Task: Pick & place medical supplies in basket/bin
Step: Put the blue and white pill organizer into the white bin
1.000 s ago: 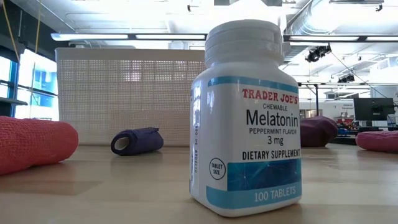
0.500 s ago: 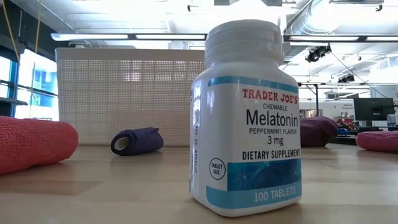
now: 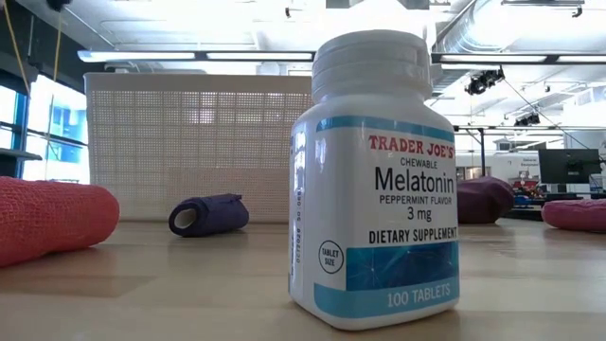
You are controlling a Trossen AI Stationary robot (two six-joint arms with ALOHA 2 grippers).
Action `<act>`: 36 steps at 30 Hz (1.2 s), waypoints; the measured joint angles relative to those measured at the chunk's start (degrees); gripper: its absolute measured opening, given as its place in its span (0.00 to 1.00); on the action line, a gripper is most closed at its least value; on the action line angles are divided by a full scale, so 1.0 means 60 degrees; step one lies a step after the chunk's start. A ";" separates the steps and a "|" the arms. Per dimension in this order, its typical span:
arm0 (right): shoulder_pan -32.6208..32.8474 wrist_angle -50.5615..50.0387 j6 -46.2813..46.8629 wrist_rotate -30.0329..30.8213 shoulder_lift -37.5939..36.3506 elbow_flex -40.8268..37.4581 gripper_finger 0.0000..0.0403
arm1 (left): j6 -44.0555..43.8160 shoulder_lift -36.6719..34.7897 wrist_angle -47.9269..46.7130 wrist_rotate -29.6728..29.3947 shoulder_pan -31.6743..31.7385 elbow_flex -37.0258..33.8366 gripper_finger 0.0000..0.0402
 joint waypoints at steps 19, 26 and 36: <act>0.0538 0.2725 0.1641 -0.0688 0.0000 -0.2459 0.58 | -0.6127 -0.0038 0.3213 0.2217 -0.3713 -0.4118 0.31; 0.0957 0.2914 0.1297 -0.0592 0.0000 -0.2631 0.61 | -0.8401 -0.0034 0.4224 0.2102 -0.4952 -0.5560 0.31; 0.1024 0.2902 0.0555 0.0893 0.0000 -0.2631 0.61 | -1.0401 -0.0031 0.7723 -0.0308 -0.4985 -0.7532 0.31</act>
